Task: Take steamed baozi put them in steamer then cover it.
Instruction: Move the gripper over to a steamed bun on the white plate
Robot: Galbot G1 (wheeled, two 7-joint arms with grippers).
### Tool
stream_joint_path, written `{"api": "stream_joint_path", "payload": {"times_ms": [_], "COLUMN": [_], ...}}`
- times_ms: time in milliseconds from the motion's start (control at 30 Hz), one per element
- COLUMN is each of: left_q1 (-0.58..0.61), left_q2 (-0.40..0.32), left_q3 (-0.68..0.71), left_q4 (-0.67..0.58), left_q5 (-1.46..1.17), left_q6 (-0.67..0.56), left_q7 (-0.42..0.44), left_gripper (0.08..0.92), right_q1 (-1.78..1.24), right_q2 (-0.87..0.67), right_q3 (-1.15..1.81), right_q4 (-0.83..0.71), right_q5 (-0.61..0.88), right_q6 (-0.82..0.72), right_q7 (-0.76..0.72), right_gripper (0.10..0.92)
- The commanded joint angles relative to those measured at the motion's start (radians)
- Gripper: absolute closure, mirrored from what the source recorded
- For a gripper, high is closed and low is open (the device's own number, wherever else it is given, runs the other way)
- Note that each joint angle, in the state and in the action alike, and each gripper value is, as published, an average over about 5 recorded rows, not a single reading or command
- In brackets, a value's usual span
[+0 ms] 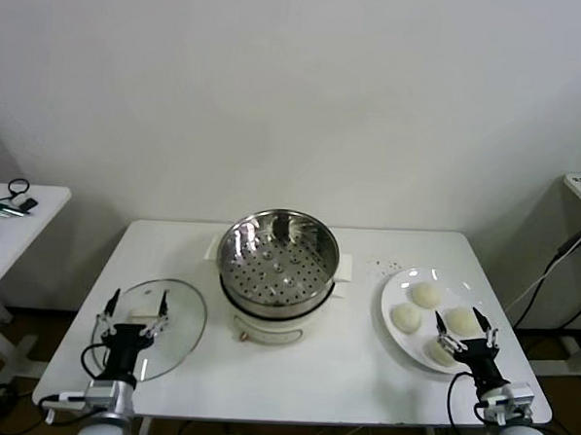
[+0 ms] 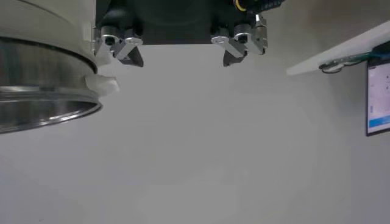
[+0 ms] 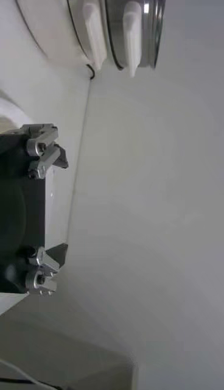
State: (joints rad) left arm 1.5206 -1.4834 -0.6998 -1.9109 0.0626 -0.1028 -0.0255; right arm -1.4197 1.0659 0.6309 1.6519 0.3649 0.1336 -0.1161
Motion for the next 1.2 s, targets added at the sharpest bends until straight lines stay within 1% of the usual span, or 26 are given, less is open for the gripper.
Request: {"api": "stream_joint_path", "payload": {"times_ms": [33, 133, 333, 467, 600, 767, 867, 1067, 1200], "left_q1": [-0.001, -0.005, 0.001, 0.001, 0.001, -0.002, -0.007, -0.016, -0.020], "left_q2": [0.006, 0.007, 0.005, 0.001, 0.001, -0.004, -0.002, -0.006, 0.000], "left_q3": [0.001, 0.005, 0.025, 0.031, 0.029, 0.022, 0.022, 0.027, 0.029], "left_q4": [-0.016, -0.020, -0.052, -0.061, -0.058, -0.079, -0.080, -0.052, -0.038], "left_q5": [0.010, 0.013, -0.034, -0.053, -0.056, -0.108, -0.118, -0.120, -0.137], "left_q6": [0.004, 0.007, 0.045, 0.053, 0.050, 0.077, 0.089, 0.094, 0.097], "left_q7": [-0.007, -0.008, -0.027, -0.032, -0.036, -0.056, -0.062, -0.066, -0.067], "left_gripper": [0.177, 0.177, 0.177, 0.177, 0.177, 0.177, 0.177, 0.177, 0.177], "right_q1": [0.050, 0.096, 0.212, 0.308, 0.490, 0.799, 1.016, 1.342, 1.442], "right_q2": [-0.054, -0.131, -0.366, -0.506, -0.580, -0.600, -0.583, -0.471, -0.397], "right_q3": [-0.002, -0.011, -0.080, -0.177, -0.331, -0.584, -0.786, -1.088, -1.212], "right_q4": [-0.011, -0.030, -0.099, -0.178, -0.276, -0.420, -0.512, -0.690, -0.779], "right_q5": [-0.041, -0.067, -0.134, -0.185, -0.232, -0.291, -0.325, -0.424, -0.456], "right_q6": [-0.034, -0.100, -0.239, -0.255, -0.245, -0.187, -0.143, -0.081, -0.056], "right_q7": [-0.055, -0.153, -0.374, -0.536, -0.660, -0.851, -0.933, -1.021, -1.038], "right_gripper": [0.203, 0.203, 0.203, 0.203, 0.203, 0.203, 0.203, 0.203, 0.203]}}
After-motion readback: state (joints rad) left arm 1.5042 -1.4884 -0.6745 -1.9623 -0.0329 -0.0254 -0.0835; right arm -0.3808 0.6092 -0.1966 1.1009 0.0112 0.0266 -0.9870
